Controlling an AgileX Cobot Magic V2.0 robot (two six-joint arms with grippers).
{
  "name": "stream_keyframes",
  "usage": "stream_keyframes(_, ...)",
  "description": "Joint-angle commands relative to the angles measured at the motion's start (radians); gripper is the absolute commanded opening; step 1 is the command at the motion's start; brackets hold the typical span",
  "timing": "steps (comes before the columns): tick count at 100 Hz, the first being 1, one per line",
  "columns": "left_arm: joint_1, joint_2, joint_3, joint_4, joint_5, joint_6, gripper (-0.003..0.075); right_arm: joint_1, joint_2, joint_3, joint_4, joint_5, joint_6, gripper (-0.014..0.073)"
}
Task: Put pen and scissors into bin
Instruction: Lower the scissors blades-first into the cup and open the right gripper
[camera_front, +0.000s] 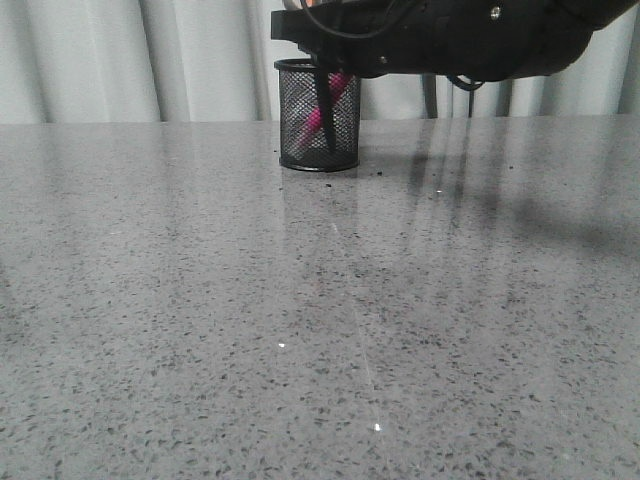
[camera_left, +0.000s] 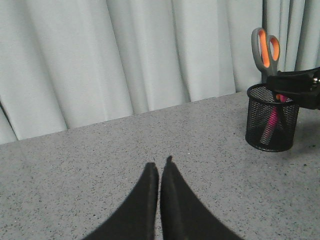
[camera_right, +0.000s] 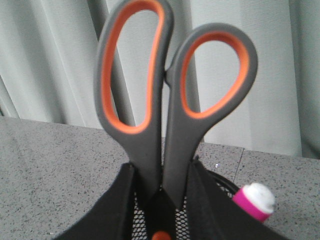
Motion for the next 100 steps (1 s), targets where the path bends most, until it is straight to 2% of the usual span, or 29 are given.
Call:
stream_keyframes(1,-0.009,-0.002,-0.026,-0.027,-0.037,-0.001,-0.0019,-0.003,-0.056,-0.025,-0.005,-0.083,-0.011,-0.0067)
stream_keyframes(14,-0.009,-0.002,-0.026,-0.027,-0.037,-0.001,-0.0019,-0.003,-0.056,-0.025,-0.005,-0.087,-0.011,-0.0064)
stream_keyframes(21,-0.009,-0.002,-0.026,-0.027,-0.037,-0.001,-0.0019,-0.003,-0.056,-0.025,-0.014,-0.092,-0.011,-0.0020)
stream_keyframes(28,-0.009,-0.002,-0.026,-0.027,-0.037,-0.001,-0.0019,-0.003,-0.056,-0.025,-0.015,-0.092,-0.011,0.0073)
stream_keyframes(43,-0.009,-0.002,-0.026,-0.027,-0.037,-0.001,-0.0019,-0.003,-0.056,-0.025,-0.015,-0.106,-0.011,0.0334)
stream_keyframes(50,-0.009,-0.002,-0.026,-0.027,-0.037,-0.001,-0.0019,-0.003,-0.062,-0.025,-0.015,-0.121,-0.011,0.0395)
stream_keyframes(70,-0.009,-0.002,-0.026,-0.027,-0.039,-0.001,-0.0019,-0.003,-0.144,-0.018,-0.016,-0.121,-0.011,0.0391)
stream_keyframes(77,-0.009,-0.002,-0.026,-0.027,-0.039,-0.001,-0.0019,-0.005,-0.198,0.002,-0.016,-0.119,-0.011,0.0361)
stream_keyframes(87,-0.009,-0.002,-0.026,-0.027,-0.039,-0.001,-0.0019,-0.013,-0.299,0.054,-0.016,-0.107,-0.011,0.0242)
stream_keyframes(100,-0.009,-0.002,-0.026,-0.027,-0.039,-0.001,-0.0019,-0.055,-0.443,0.160,-0.016,-0.055,-0.011,0.0006)
